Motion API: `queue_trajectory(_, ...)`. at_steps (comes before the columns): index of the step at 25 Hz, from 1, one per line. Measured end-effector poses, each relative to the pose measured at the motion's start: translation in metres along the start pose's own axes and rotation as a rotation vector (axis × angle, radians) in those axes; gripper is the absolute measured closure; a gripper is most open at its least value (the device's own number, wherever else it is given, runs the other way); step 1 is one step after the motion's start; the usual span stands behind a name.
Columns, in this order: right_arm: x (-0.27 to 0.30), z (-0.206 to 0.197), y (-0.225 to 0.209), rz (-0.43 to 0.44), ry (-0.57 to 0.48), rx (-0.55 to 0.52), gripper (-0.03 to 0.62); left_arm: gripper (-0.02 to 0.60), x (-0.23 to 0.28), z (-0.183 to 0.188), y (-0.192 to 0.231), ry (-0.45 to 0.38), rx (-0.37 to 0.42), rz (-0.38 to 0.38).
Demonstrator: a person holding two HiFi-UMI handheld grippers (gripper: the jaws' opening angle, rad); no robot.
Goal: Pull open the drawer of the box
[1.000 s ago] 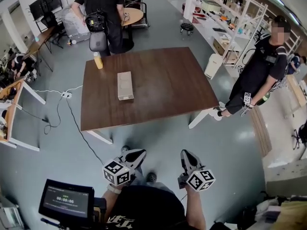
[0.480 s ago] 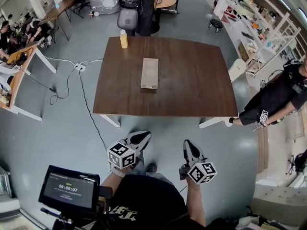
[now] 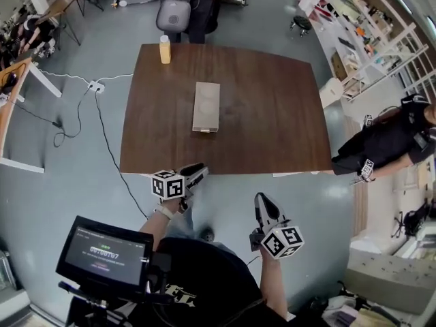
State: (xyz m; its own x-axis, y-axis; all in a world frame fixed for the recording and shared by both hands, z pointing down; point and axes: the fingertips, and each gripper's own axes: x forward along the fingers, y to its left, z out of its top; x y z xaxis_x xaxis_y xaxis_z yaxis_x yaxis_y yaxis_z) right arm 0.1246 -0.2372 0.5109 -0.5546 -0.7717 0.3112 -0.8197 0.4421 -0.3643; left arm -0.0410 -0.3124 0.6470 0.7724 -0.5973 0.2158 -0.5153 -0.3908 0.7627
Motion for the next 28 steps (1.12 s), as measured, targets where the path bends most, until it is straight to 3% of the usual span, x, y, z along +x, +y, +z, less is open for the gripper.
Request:
queue_trajectory(5, 0.020, 0.018, 0.000, -0.083, -0.017, 0.015, 0.609, 0.488, 0.018, 0.024, 0.061, -0.016, -0.218, -0.030)
queue_trajectory(12, 0.038, 0.030, -0.017, -0.202, -0.018, 0.031, 0.609, 0.488, 0.069, 0.024, 0.142, -0.028, -0.508, -0.035)
queue_trajectory(18, 0.021, 0.031, -0.040, -0.311, -0.017, 0.063, 0.609, 0.488, 0.108, 0.023, 0.179, -0.117, -0.704, -0.012)
queue_trajectory(21, 0.023, 0.026, -0.044, -0.354, -0.004, 0.073, 0.609, 0.488, 0.115, 0.026, 0.200, -0.150, -0.762, 0.012)
queue_trajectory(28, 0.035, 0.020, -0.054, -0.403, 0.015, 0.077, 0.609, 0.488, 0.133, 0.029, 0.231, -0.176, -0.810, 0.032)
